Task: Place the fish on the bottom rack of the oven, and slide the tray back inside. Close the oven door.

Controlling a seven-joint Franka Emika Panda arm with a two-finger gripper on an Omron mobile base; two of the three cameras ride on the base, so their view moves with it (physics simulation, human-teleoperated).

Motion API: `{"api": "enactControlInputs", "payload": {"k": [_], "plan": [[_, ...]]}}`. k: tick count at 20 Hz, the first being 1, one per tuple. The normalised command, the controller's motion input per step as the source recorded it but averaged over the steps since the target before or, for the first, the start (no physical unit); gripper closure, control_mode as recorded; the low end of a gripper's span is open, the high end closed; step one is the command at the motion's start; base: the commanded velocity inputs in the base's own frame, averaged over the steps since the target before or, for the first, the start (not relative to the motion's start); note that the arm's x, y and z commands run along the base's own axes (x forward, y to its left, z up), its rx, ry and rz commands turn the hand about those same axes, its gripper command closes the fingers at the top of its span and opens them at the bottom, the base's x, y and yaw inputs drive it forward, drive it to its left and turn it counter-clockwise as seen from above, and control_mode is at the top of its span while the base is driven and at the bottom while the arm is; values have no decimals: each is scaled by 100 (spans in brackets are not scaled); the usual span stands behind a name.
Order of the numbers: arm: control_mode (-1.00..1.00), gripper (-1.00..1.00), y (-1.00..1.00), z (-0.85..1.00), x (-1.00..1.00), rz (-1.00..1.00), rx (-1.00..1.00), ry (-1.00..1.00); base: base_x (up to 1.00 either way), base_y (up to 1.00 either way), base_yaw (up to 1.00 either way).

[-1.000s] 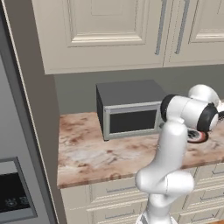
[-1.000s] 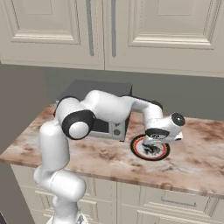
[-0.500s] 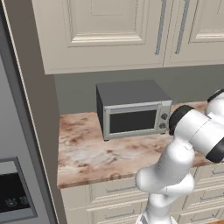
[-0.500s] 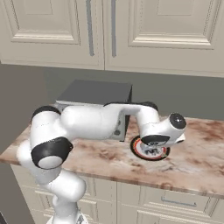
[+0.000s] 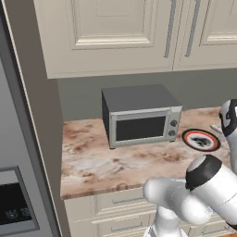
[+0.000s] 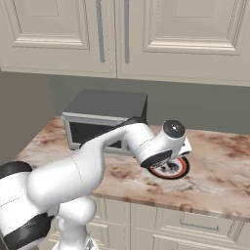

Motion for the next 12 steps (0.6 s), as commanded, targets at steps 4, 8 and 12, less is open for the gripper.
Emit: {"api": "enactControlInputs", "payload": {"k": [4, 8, 12], "plan": [[-100, 100, 27, 20, -24, -7, 0, -5, 0, 0, 0], [-100, 100, 0, 18, -2, -9, 0, -2, 0, 0, 0], [-100, 100, 0, 7, 0, -15, 0, 0, 0, 0, 0]]}}
